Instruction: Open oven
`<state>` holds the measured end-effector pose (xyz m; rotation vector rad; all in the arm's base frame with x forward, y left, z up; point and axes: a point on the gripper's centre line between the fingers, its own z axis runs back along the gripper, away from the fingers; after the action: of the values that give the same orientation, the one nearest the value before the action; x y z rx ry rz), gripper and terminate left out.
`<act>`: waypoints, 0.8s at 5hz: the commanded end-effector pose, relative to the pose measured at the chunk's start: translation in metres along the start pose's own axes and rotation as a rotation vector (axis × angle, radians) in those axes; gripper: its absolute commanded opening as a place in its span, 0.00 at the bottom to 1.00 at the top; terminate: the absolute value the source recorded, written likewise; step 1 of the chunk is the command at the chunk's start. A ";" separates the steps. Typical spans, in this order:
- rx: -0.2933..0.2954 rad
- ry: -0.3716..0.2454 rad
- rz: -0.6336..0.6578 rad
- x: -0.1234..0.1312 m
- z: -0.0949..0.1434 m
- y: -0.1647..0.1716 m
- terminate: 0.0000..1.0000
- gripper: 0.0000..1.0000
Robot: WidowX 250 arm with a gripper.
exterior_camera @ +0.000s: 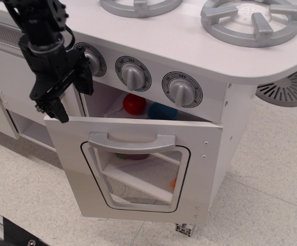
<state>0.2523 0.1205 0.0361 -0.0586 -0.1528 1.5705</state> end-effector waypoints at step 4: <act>-0.025 -0.138 -0.809 0.015 0.000 -0.023 0.00 1.00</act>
<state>0.2732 0.1337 0.0267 0.0856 -0.2339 0.7626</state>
